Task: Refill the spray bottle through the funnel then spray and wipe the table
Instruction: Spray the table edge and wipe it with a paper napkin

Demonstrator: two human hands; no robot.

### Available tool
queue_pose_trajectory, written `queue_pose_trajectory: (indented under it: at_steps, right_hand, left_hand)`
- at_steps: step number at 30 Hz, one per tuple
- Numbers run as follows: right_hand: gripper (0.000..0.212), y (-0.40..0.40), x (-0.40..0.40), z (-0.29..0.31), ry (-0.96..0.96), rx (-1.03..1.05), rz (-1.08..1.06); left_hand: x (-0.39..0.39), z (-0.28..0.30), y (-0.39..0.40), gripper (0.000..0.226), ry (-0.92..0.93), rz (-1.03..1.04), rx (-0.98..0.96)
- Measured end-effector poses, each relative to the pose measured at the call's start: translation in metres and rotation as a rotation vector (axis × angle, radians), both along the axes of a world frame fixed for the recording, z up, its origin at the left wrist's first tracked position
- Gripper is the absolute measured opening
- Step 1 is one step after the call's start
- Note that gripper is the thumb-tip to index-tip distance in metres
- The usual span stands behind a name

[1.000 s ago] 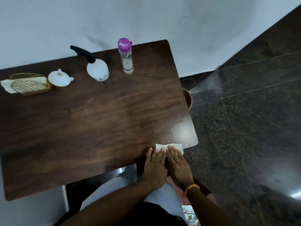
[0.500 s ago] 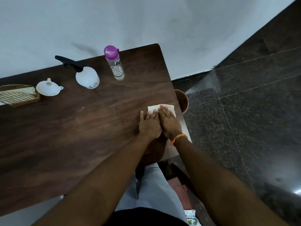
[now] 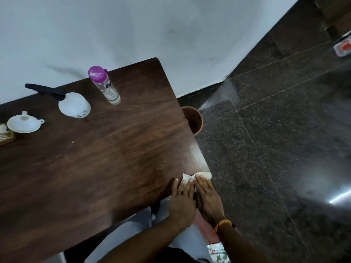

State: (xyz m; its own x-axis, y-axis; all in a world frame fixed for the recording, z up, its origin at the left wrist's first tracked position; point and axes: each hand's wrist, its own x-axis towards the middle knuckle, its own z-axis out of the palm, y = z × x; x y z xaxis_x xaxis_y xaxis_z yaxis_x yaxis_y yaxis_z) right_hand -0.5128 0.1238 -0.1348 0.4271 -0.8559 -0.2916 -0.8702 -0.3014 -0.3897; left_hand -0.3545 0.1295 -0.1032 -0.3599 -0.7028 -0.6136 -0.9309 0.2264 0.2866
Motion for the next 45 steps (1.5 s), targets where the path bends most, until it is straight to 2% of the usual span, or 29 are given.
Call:
queue_pose_trajectory:
  at_steps: [3,6,10,16,20,25,30,35,40,45]
  right_hand:
    - [0.055,-0.034,0.014,0.002,-0.013,0.014,0.028]
    - [0.058,-0.081,0.033,0.003,-0.015,0.035,0.050]
    - [0.064,-0.152,0.062,0.003,0.034,0.042,0.116]
    - [0.058,-0.260,0.109,0.000,0.057,-0.006,0.191]
    - [0.063,-0.295,0.114,0.000,0.035,0.009,0.211]
    - [0.062,-0.253,0.077,-0.007,-0.023,0.019,0.175]
    - [0.060,-0.158,0.011,-0.009,-0.089,0.012,0.086]
    - [0.057,-0.064,-0.029,-0.004,-0.049,0.005,0.020]
    - [0.057,-0.033,-0.006,0.003,0.039,-0.019,-0.054]
    - [0.058,-0.021,0.052,-0.001,-0.028,0.061,-0.081]
  left_hand:
    - [0.006,0.004,-0.020,0.073,-0.010,0.020,0.019]
    - [0.021,0.003,-0.057,0.094,0.032,0.158,-0.049]
    - [0.043,-0.005,-0.119,0.072,-0.048,0.208,-0.070]
    - [0.078,-0.015,-0.220,0.070,-0.107,0.301,-0.113]
    - [0.087,-0.016,-0.250,0.065,-0.087,0.343,-0.092]
    - [0.065,-0.009,-0.219,0.073,-0.064,0.332,-0.102]
    - [0.020,-0.007,-0.136,0.078,0.011,0.213,-0.101]
    - [-0.009,-0.002,-0.066,0.081,0.013,0.047,-0.011]
    - [0.003,0.010,-0.043,0.072,-0.014,-0.012,-0.030]
    - [0.056,0.008,-0.022,0.074,-0.053,0.019,-0.039]
